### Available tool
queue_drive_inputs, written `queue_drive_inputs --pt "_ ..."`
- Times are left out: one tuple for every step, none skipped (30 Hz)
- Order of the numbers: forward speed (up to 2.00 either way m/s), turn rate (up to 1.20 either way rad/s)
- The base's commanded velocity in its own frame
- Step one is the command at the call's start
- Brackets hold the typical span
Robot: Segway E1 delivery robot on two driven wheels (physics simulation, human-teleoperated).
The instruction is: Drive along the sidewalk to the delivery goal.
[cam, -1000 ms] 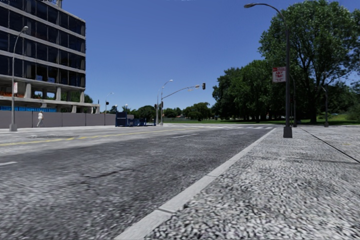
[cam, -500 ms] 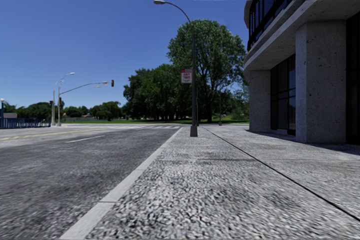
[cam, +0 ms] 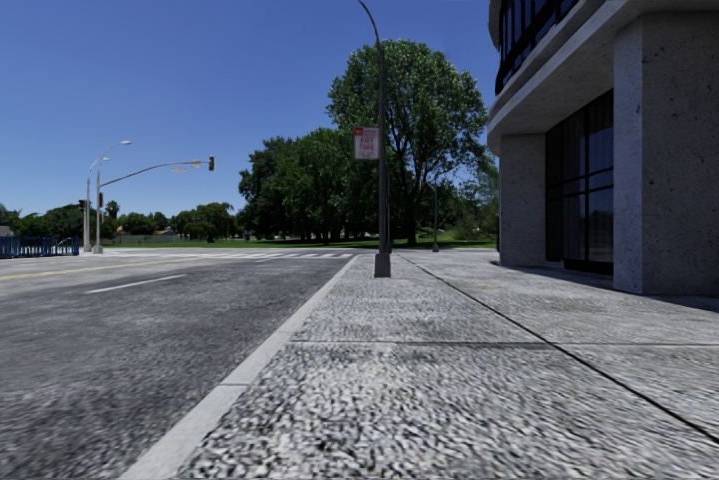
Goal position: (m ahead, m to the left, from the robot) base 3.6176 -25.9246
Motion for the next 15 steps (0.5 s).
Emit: queue_drive_inputs --pt "2.00 0.00" --pt "2.00 -0.12" --pt "2.00 -0.34" --pt "2.00 -0.34" --pt "2.00 -0.42" --pt "2.00 -0.44" --pt "2.00 -0.44" --pt "2.00 -0.45" --pt "2.00 -0.45" --pt "2.00 -0.45" --pt "2.00 -0.45" --pt "2.00 -0.45" --pt "2.00 -0.45" --pt "2.00 -0.45" --pt "2.00 -0.45"
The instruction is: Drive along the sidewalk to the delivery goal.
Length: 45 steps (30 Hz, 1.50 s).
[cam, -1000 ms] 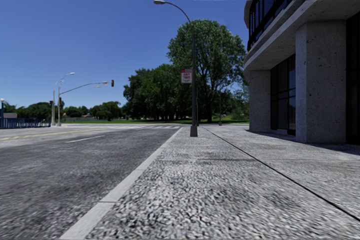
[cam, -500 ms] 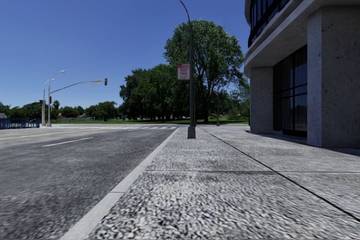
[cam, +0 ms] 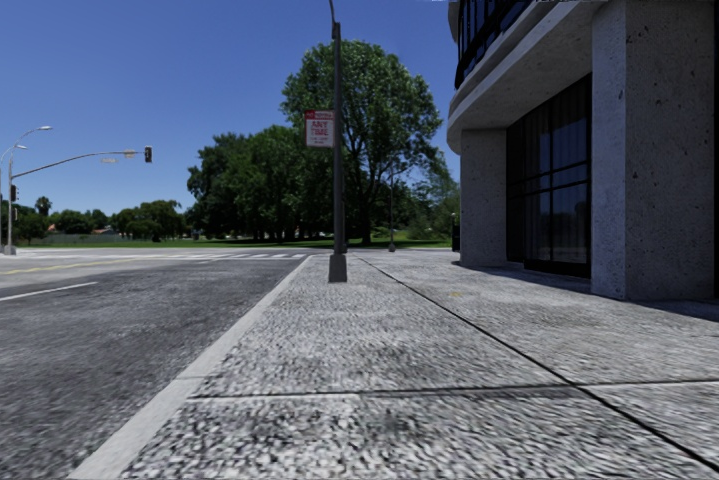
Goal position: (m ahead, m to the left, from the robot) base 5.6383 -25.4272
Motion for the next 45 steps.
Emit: queue_drive_inputs --pt "2.00 -0.45" --pt "2.00 -0.45" --pt "2.00 -0.45" --pt "2.00 -0.45" --pt "2.00 -0.45" --pt "2.00 -0.45" --pt "2.00 -0.45" --pt "2.00 -0.45" --pt "2.00 -0.45" --pt "2.00 -0.45" --pt "2.00 -0.45" --pt "2.00 -0.45" --pt "2.00 -0.45" --pt "2.00 -0.42" --pt "2.00 -0.29" --pt "2.00 0.00" --pt "2.00 0.00" --pt "2.00 0.00" --pt "2.00 0.00" --pt "2.00 0.00" --pt "2.00 0.00" --pt "2.00 0.00" --pt "2.00 0.00" --pt "2.00 0.00" --pt "2.00 0.00" --pt "2.00 0.00" --pt "2.00 0.00" --pt "2.00 0.00" --pt "2.00 0.00" --pt "2.00 0.00" --pt "2.00 0.00" --pt "2.00 0.00" --pt "2.00 0.00" --pt "2.00 0.00" --pt "2.00 0.00" --pt "2.00 0.00" --pt "2.00 0.00" --pt "2.00 0.00" --pt "2.00 0.00" --pt "2.00 0.00" --pt "2.00 0.00" --pt "2.00 0.00" --pt "2.00 0.00" --pt "2.00 0.00" --pt "2.00 0.00"
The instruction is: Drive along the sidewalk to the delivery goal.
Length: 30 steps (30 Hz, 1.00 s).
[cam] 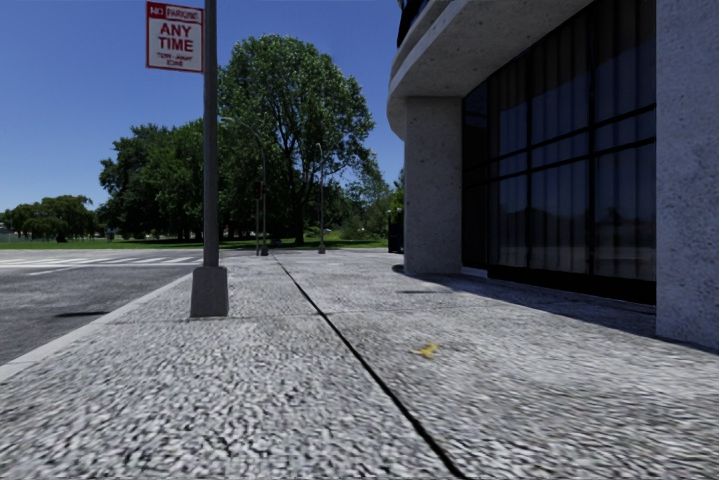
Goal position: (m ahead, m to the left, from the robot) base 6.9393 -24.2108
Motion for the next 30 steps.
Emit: queue_drive_inputs --pt "2.00 0.00" --pt "2.00 0.00" --pt "2.00 0.00" --pt "2.00 0.00" --pt "2.00 0.00" --pt "2.00 0.00" --pt "2.00 0.00" --pt "2.00 0.00" --pt "2.00 0.00" --pt "2.00 0.00" --pt "1.86 0.00" --pt "1.83 0.00" --pt "1.90 0.00" --pt "1.90 0.00" --pt "1.92 0.00" --pt "1.93 0.00" --pt "1.96 0.00" --pt "2.00 0.00" --pt "2.00 0.00" --pt "2.00 0.00" --pt "2.00 0.00" --pt "2.00 0.00" --pt "2.00 0.00" --pt "2.00 0.00" --pt "2.00 0.00" --pt "2.00 0.00" --pt "2.00 0.00" --pt "2.00 0.00" --pt "2.00 0.00" --pt "2.00 0.00"
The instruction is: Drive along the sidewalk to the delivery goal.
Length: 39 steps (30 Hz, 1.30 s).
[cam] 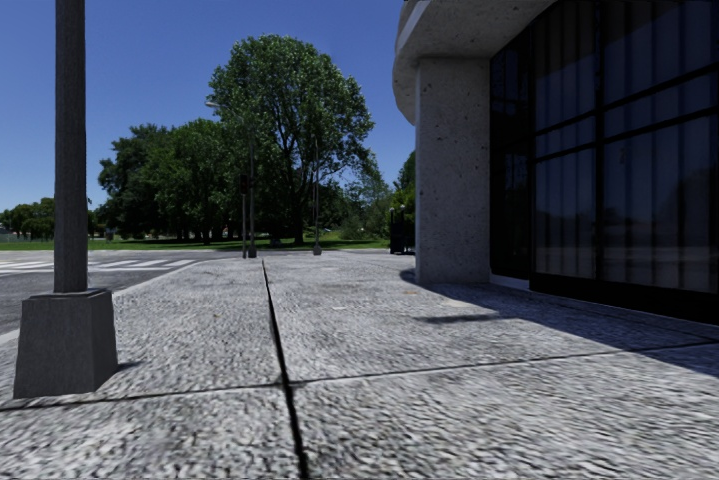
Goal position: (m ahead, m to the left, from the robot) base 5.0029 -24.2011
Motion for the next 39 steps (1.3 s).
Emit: queue_drive_inputs --pt "2.00 0.00" --pt "2.00 0.00" --pt "2.00 0.00" --pt "2.00 0.00" --pt "2.00 0.00" --pt "2.00 0.00" --pt "2.00 0.00" --pt "2.00 0.00" --pt "2.00 0.00" --pt "2.00 0.00" --pt "2.00 0.00" --pt "2.00 0.00" --pt "2.00 0.00" --pt "2.00 0.00" --pt "2.00 0.00" --pt "2.00 0.00" --pt "2.00 0.00" --pt "2.00 0.00" --pt "2.00 0.00" --pt "2.00 0.00" --pt "2.00 0.00" --pt "2.00 0.00" --pt "2.00 0.00" --pt "2.00 0.00" --pt "2.00 0.00" --pt "2.00 0.00" --pt "2.00 0.00" --pt "2.00 0.00" --pt "2.00 0.00" --pt "2.00 0.00" --pt "2.00 0.00" --pt "2.00 0.00" --pt "2.00 0.00" --pt "2.00 0.00" --pt "2.00 0.00" --pt "2.00 0.00" --pt "2.00 0.00" --pt "2.00 0.00" --pt "2.00 0.00"
